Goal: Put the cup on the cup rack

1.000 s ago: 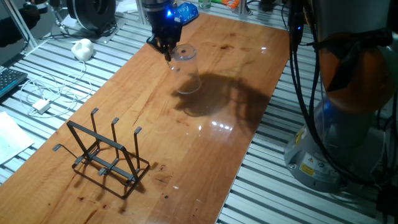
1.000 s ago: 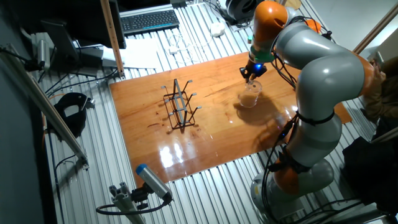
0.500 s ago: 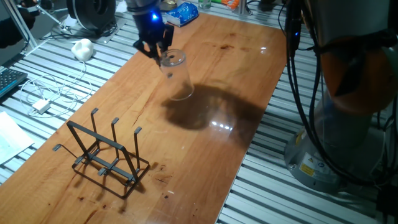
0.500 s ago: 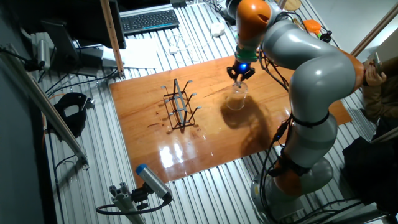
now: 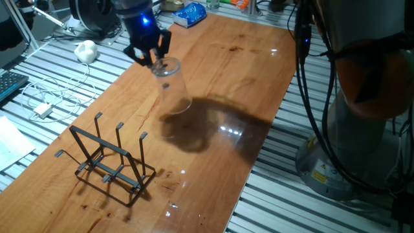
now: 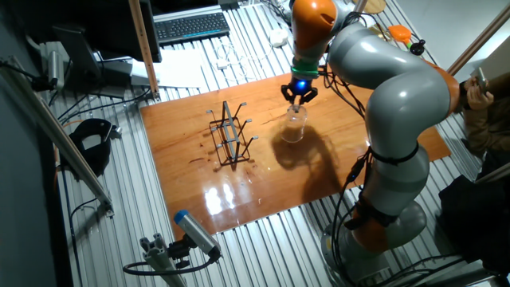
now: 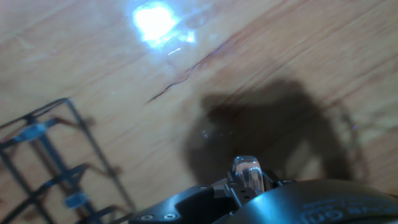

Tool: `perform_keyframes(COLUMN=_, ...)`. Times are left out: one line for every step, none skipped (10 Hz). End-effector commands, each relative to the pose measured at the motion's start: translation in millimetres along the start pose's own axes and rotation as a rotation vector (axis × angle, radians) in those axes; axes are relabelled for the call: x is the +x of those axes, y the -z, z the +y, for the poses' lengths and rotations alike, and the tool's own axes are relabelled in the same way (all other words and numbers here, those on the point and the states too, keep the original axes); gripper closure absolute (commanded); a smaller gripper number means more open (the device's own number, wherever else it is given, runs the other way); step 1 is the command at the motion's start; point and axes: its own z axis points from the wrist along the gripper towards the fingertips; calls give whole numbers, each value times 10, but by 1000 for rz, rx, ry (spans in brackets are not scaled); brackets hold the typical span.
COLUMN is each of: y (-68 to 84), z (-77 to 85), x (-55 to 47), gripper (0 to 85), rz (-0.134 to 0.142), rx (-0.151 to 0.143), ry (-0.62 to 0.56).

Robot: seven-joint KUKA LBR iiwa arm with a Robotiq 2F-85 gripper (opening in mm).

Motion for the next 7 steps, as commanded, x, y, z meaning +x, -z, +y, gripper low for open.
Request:
perform_keyframes(y=-21, z=316, x=190, gripper=850, rz=7, rx=-14, ry=-21)
perform_keyframes(y=-35, z=320, x=215, gripper=850, rz=11, rx=-33, ry=-45)
perform_keyframes(y=-40, z=324, x=237, gripper=850, rz=20, rx=-50, ry=-66)
perform_keyframes(y=-32, z=326, x=244, gripper=850, rz=29, rx=-62, ry=-78)
perform_keyframes(y=-24, z=325, x=248, gripper=850, rz=42, rx=-81, ry=-97)
perform_keyframes(y=-25, z=325, x=246, gripper=850, rz=47, rx=-90, ry=-110)
perform_keyframes(y=-27, z=326, x=244, gripper=850, rz=48, rx=-94, ry=-117)
